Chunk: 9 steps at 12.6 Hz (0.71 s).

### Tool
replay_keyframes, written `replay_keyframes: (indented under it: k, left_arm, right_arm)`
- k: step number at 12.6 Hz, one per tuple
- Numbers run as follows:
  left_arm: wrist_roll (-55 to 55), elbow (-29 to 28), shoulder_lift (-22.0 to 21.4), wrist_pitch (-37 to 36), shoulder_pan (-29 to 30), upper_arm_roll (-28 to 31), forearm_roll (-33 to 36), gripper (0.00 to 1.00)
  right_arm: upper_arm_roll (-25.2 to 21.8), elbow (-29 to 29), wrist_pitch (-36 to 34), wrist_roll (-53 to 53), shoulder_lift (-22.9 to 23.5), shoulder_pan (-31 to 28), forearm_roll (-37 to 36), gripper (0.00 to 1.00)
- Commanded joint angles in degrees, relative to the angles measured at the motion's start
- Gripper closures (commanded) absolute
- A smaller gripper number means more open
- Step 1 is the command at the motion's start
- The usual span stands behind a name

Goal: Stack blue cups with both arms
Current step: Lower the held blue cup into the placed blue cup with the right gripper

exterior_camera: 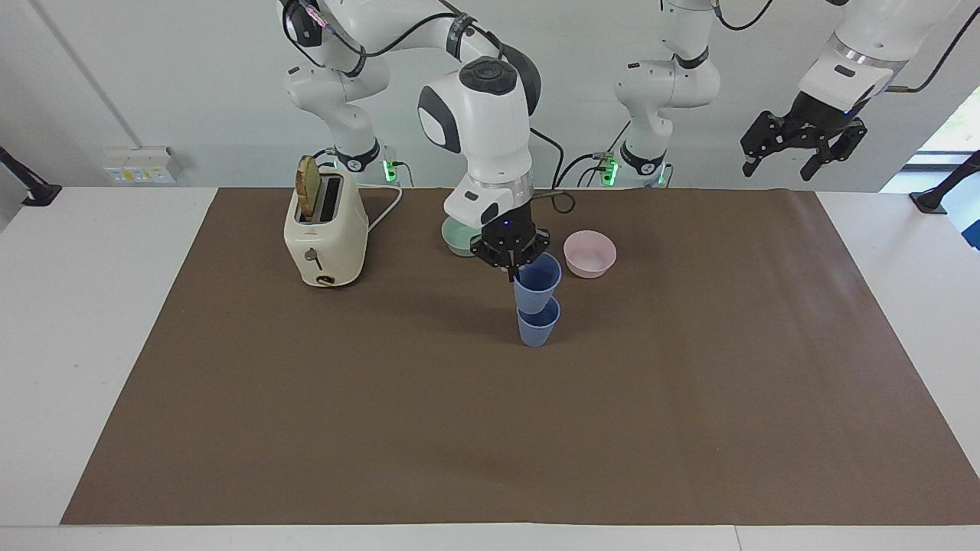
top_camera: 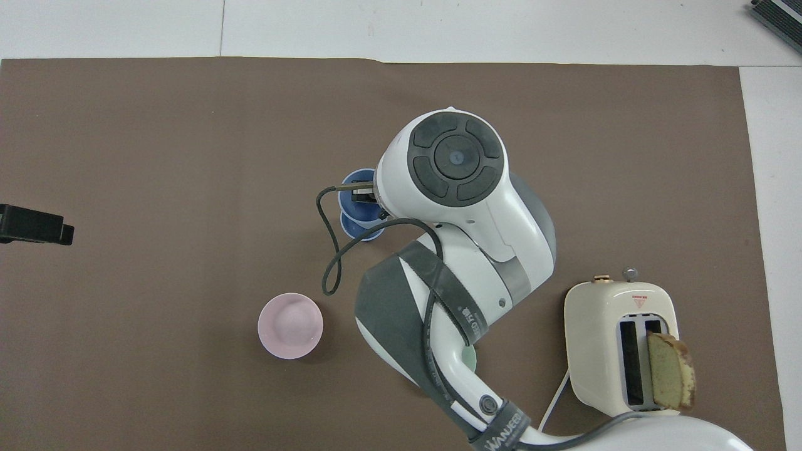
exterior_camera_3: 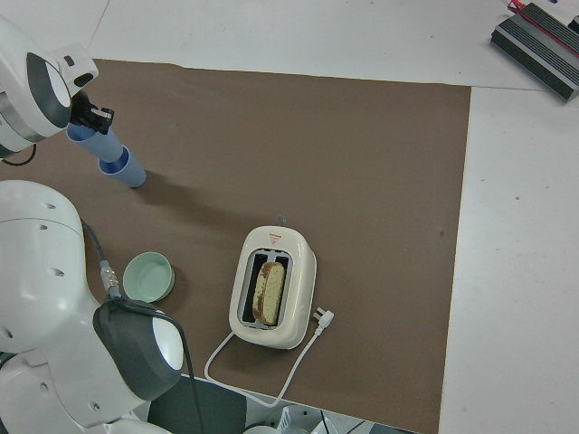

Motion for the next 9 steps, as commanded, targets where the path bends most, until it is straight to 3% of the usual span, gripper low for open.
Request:
replay_keyframes:
  k: [1,9]
  left_arm:
    - [-0.2,0.4,-0.9,-1.0,0.7,0.0,-0.7,0.0]
    - [-0.2,-0.2,-0.8,-1.4,0.5,0.4,-0.4,0.0]
  right_arm:
    - [0.4,1.0,0.0,1.5,1.4,0.1,-1.7,1.0]
    - [0.4,-4.5,6.3,-1.7,2.1,0.7,-1.1,1.0]
